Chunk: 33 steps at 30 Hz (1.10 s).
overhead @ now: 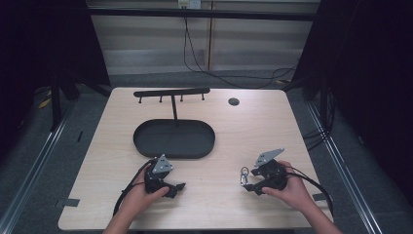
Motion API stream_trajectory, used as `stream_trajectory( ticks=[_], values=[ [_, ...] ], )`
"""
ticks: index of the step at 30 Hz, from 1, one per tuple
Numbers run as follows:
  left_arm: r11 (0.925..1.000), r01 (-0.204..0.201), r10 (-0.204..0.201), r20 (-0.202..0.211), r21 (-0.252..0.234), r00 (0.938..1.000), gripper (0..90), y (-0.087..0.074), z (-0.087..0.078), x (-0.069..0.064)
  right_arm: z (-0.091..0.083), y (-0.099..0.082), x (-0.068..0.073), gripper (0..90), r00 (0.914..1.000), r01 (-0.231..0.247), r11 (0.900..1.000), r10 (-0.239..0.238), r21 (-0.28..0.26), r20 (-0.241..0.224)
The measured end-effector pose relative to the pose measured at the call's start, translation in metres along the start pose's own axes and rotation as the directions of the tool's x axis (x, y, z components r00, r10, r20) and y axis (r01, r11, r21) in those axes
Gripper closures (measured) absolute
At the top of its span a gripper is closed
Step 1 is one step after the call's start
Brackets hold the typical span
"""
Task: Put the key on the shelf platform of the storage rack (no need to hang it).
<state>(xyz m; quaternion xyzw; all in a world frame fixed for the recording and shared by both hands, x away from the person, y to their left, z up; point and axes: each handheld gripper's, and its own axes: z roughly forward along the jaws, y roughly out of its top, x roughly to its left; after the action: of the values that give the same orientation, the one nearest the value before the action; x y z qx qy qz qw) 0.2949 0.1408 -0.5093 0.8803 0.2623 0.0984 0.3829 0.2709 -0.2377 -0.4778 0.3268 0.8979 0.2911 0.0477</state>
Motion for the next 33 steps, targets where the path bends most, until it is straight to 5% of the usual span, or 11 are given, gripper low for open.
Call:
stream_trajectory(
  ticks=[8,25,28,30,33],
  values=[
    [1.0000,-0.001,0.001,0.000,0.001,1.0000,13.9,0.000,0.000,0.000,0.005,0.006,0.001,35.6,0.9997,-0.024,0.9996,0.023,0.015,0.004],
    [1.0000,-0.001,0.001,-0.001,0.002,1.0000,13.9,0.000,0.000,0.000,0.020,0.031,0.011,43.4,0.9979,-0.024,0.9843,0.014,0.175,0.063],
    [1.0000,-0.001,0.001,-0.001,0.001,1.0000,13.8,0.000,0.000,0.000,0.021,0.033,0.011,48.4,0.9971,-0.015,0.9814,0.000,0.191,0.076],
    [1.0000,-0.002,0.002,-0.001,0.002,1.0000,13.8,0.000,0.000,0.000,0.021,0.035,0.010,63.9,0.9974,-0.014,0.9811,0.000,0.193,0.072],
    [1.0000,-0.002,0.002,-0.001,0.002,1.0000,13.8,0.000,0.000,0.000,0.021,0.037,0.009,67.7,0.9974,-0.022,0.9793,0.008,0.201,0.072]
  ],
)
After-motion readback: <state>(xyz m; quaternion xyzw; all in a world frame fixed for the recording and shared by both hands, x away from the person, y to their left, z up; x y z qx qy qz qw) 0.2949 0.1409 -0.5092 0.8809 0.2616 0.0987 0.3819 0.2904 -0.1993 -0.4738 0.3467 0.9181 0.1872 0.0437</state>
